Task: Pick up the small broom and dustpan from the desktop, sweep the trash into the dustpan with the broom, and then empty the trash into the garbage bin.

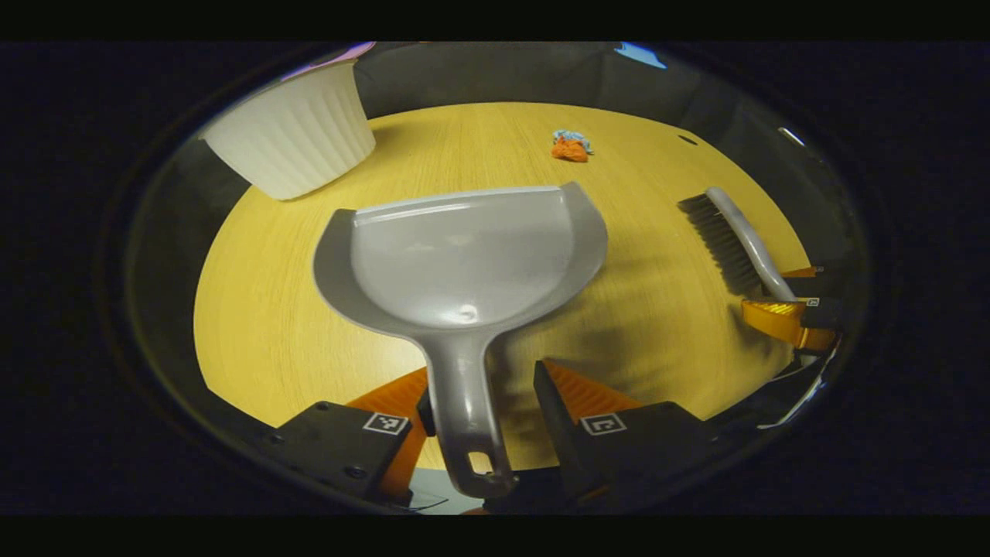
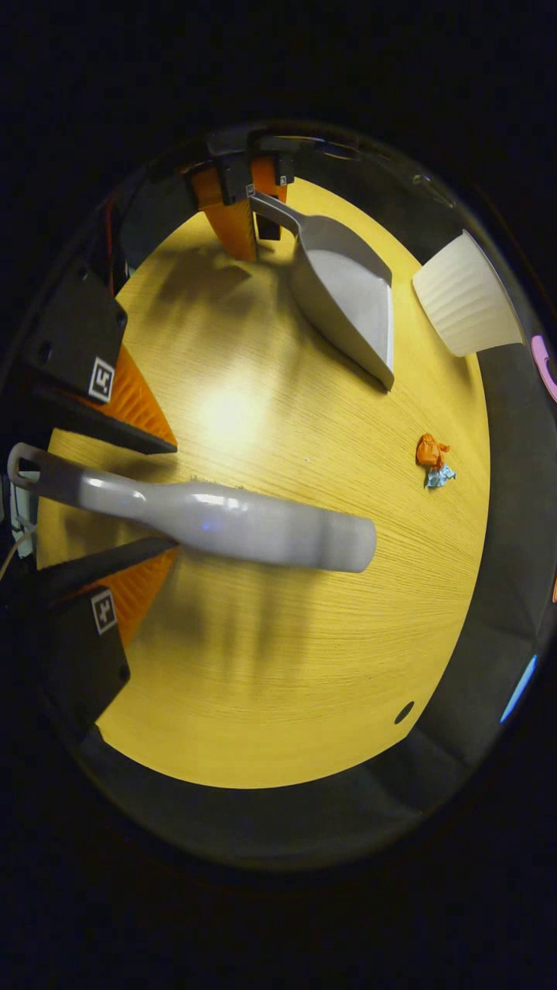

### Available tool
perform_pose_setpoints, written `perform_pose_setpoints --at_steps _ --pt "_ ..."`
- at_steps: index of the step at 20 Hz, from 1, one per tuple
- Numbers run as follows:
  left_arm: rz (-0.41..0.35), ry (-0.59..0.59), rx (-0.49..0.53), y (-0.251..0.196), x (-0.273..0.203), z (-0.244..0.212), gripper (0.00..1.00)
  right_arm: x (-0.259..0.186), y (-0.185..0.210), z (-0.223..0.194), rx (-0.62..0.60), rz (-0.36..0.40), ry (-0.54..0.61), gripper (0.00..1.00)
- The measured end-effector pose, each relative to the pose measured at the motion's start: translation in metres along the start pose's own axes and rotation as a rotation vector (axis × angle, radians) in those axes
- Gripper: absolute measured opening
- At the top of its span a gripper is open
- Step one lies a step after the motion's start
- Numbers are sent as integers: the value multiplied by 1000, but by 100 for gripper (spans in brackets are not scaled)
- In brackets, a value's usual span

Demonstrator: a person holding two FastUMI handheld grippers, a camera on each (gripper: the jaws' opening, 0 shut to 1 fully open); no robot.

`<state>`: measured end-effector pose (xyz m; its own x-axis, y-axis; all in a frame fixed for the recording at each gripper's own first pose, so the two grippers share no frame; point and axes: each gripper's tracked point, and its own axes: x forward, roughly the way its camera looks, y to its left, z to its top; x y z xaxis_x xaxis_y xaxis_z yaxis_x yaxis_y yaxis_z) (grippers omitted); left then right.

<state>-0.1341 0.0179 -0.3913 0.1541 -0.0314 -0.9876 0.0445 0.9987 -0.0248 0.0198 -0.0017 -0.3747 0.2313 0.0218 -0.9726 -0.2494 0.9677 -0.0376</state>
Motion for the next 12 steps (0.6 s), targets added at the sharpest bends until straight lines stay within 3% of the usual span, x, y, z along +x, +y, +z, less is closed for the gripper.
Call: perform_pose_setpoints --at_steps 2,3,10,12 --pt "-7 4 -16 4 4 2 49 -1 -8 -1 14 -27 2 39" --pt "-7 23 -24 6 1 -3 37 0 -6 -3 22 -15 14 29" --pt "-46 7 4 5 1 3 24 3 -8 4 15 -12 -5 17" --pt "-73 -24 -2 3 -5 11 22 -1 -10 10 36 1 -35 17"
